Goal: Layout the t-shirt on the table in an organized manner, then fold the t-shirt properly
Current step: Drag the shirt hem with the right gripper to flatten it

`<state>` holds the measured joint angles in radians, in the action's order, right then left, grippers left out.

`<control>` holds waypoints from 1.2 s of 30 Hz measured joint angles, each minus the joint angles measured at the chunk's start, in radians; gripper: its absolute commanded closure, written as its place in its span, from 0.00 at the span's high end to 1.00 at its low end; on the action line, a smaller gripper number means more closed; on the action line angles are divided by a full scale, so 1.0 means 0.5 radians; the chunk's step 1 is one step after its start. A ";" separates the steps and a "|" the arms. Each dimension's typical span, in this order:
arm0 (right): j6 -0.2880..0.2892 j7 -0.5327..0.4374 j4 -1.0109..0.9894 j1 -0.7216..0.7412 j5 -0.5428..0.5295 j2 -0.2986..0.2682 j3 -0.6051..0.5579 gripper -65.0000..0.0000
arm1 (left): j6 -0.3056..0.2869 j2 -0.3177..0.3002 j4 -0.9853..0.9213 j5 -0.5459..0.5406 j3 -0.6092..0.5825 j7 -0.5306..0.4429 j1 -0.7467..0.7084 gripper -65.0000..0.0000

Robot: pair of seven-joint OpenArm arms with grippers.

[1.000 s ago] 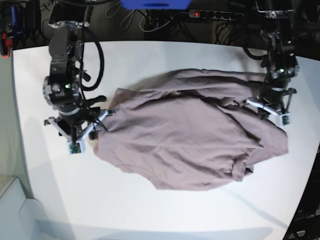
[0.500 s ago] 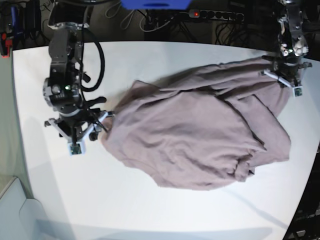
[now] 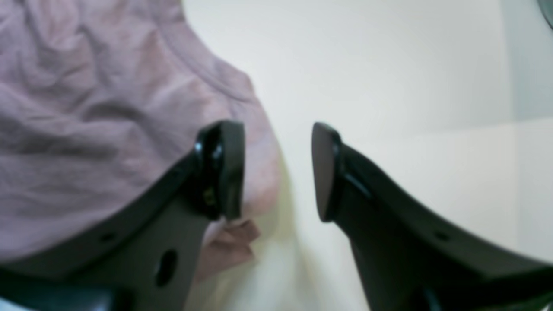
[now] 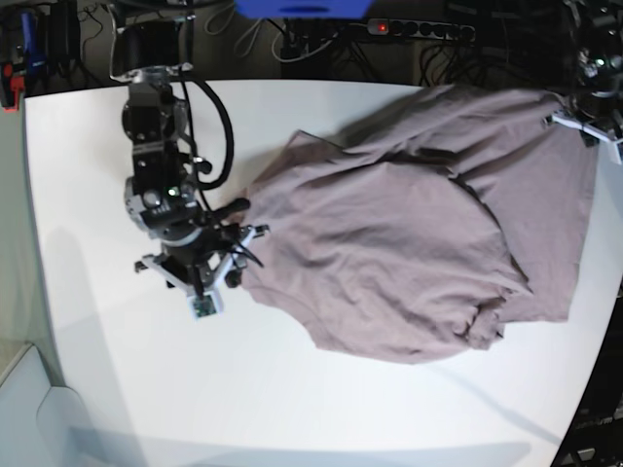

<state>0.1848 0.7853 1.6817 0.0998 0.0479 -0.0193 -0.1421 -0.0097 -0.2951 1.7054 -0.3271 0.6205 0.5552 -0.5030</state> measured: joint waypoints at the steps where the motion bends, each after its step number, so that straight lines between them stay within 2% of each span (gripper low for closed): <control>1: 0.001 0.004 -0.027 0.015 -0.006 0.001 -0.043 0.40 | 0.002 -0.009 0.006 -0.019 0.006 -0.021 0.020 0.01; 3: 0.001 -0.016 -0.120 0.072 -0.006 0.014 -0.121 0.40 | 0.003 -0.005 -0.002 -0.092 -0.017 0.011 0.092 0.01; 8: 0.002 -0.288 -0.574 0.276 -0.021 0.100 -0.263 0.40 | -0.005 0.032 -0.192 -0.086 -0.114 0.005 0.415 0.01; 13: 0.002 -0.475 -1.121 0.533 -0.005 0.129 -0.273 0.40 | 0.010 0.050 -0.592 -0.069 -0.120 0.009 0.642 0.01; 16: 0.001 -0.568 -1.401 0.684 -0.004 0.138 -0.272 0.40 | 0.002 0.037 -0.800 -0.090 -0.112 -0.069 0.703 0.01; 18: 0.001 -0.617 -1.581 0.760 -0.005 0.138 -0.272 0.40 | -0.027 -0.036 -0.928 -0.111 -0.111 -0.111 0.734 0.01; 22: 0.002 -0.774 -1.707 0.764 -0.031 0.028 -0.272 0.40 | -0.028 -0.082 -1.018 -0.105 -0.096 -0.169 0.740 0.01; 26: 0.008 -0.910 -1.772 0.779 -0.056 -0.095 -0.249 0.40 | -0.027 -0.120 -1.018 -0.118 -0.096 -0.124 0.739 0.01; 32: 0.025 -0.856 -1.787 0.774 -0.054 -0.306 0.161 0.40 | -0.025 -0.115 -1.010 -0.118 -0.095 -0.131 0.729 0.01; 36: 0.056 -0.811 -1.772 0.740 -0.061 -0.356 0.362 0.40 | -0.025 -0.079 -1.000 -0.120 -0.097 -0.140 0.731 0.01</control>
<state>0.2131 0.3798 0.7956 0.4698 0.0174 -0.1970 0.0391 -0.0223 -0.3344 1.2053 -0.3870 0.5720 0.4850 -0.1375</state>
